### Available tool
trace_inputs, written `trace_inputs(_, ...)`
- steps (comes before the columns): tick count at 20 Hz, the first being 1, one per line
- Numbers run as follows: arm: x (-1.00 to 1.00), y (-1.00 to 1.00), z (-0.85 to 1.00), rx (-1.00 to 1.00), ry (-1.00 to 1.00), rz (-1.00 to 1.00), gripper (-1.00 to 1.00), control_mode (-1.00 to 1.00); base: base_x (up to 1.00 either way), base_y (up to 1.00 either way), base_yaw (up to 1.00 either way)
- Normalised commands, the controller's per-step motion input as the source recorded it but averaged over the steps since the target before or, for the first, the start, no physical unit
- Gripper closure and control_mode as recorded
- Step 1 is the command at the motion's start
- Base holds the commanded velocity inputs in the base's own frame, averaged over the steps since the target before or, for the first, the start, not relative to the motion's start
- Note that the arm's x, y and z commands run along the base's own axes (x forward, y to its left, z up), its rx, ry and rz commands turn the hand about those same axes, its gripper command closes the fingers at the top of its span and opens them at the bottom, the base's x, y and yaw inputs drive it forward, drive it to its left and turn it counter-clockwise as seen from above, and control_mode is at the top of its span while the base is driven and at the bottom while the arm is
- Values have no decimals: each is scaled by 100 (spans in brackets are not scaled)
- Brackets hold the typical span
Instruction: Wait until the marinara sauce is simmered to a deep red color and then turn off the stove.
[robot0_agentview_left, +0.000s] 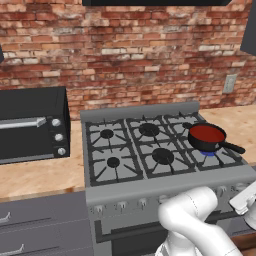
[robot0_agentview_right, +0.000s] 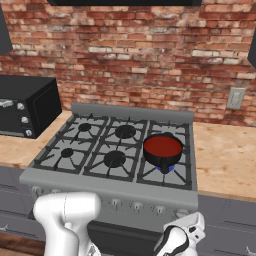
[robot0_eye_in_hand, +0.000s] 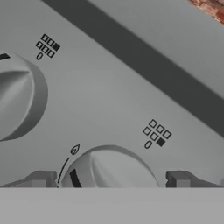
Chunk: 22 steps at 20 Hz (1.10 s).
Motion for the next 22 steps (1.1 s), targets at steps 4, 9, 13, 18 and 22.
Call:
trace_inputs(4, 2, 0, 0, 0, 0, 0, 100, -100, 0, 0, 0)
trace_inputs(9, 0, 0, 0, 0, 0, 0, 100, -100, 0, 0, 0)
trace_inputs(13, 0, -5, -1, 2, 0, 0, 100, -100, 0, 0, 0)
trace_inputs(18, 0, -22, -9, 13, 0, -6, 100, -100, 0, 0, 0)
trace_inputs(22, -1, -26, -27, 24, 3, -15, 100, -100, 0, 0, 0)
